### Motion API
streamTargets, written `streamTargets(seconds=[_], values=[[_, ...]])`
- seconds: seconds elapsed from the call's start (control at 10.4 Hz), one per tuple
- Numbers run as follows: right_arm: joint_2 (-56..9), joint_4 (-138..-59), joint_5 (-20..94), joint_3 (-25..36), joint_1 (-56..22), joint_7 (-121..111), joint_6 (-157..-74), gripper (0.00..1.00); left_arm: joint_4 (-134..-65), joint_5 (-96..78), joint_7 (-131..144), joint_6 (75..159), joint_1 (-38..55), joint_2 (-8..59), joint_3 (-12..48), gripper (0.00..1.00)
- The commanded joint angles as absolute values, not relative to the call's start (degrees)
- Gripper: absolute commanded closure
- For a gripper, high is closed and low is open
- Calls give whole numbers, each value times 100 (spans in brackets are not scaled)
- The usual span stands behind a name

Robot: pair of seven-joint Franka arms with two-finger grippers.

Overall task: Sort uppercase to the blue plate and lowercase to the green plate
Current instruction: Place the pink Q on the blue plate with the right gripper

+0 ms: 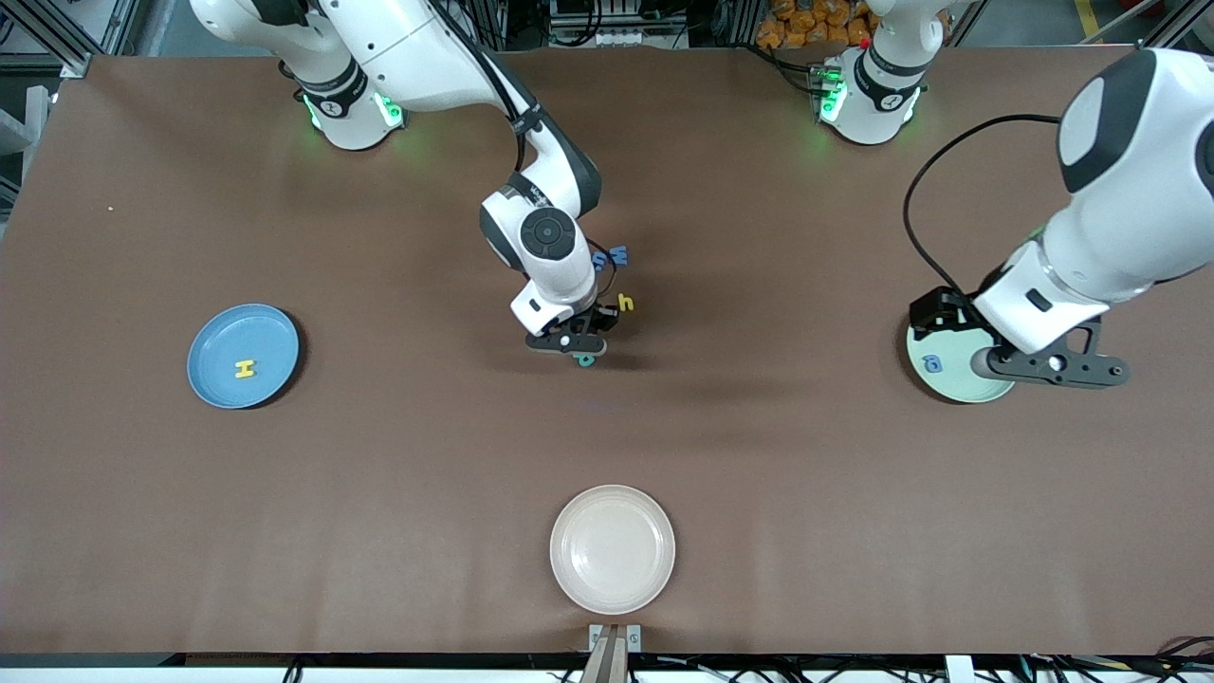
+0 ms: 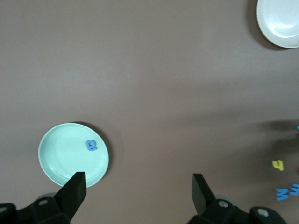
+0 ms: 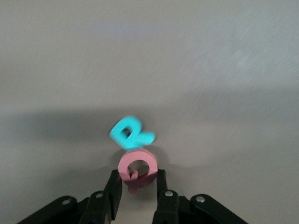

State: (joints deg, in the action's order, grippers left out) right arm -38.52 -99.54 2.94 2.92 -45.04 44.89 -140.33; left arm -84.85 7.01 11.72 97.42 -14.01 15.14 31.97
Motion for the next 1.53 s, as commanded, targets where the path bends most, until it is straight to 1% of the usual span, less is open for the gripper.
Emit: streamTargets(seconds=[0.0, 0.1, 0.48, 0.77, 0.96, 1.44], values=[[-3806, -9879, -201, 386, -4237, 4151, -13703, 75, -8420, 615, 1459, 9615, -1415, 1503, 3366, 0], [-3780, -9879, -202, 500, -4132, 3766, -13693, 75, -8420, 615, 1537, 9615, -1415, 1494, 3453, 0], [-3622, -9914, -185, 527, -3245, 2175, -13491, 74, -8420, 607, 1591, 9615, -1424, 1494, 3524, 0], [-3455, -9932, -176, 519, -2516, 795, -13140, 73, -8341, 606, 1600, 9615, -1433, 1494, 3673, 0], [-3419, -9967, -176, 536, -2129, -5, -13140, 72, -8341, 598, 1591, 9615, -1450, 1459, 3700, 0], [-2761, -10607, -106, 1150, -1548, -1869, -12990, 71, -8350, 580, 1573, 9615, -1441, 1398, 3683, 0]])
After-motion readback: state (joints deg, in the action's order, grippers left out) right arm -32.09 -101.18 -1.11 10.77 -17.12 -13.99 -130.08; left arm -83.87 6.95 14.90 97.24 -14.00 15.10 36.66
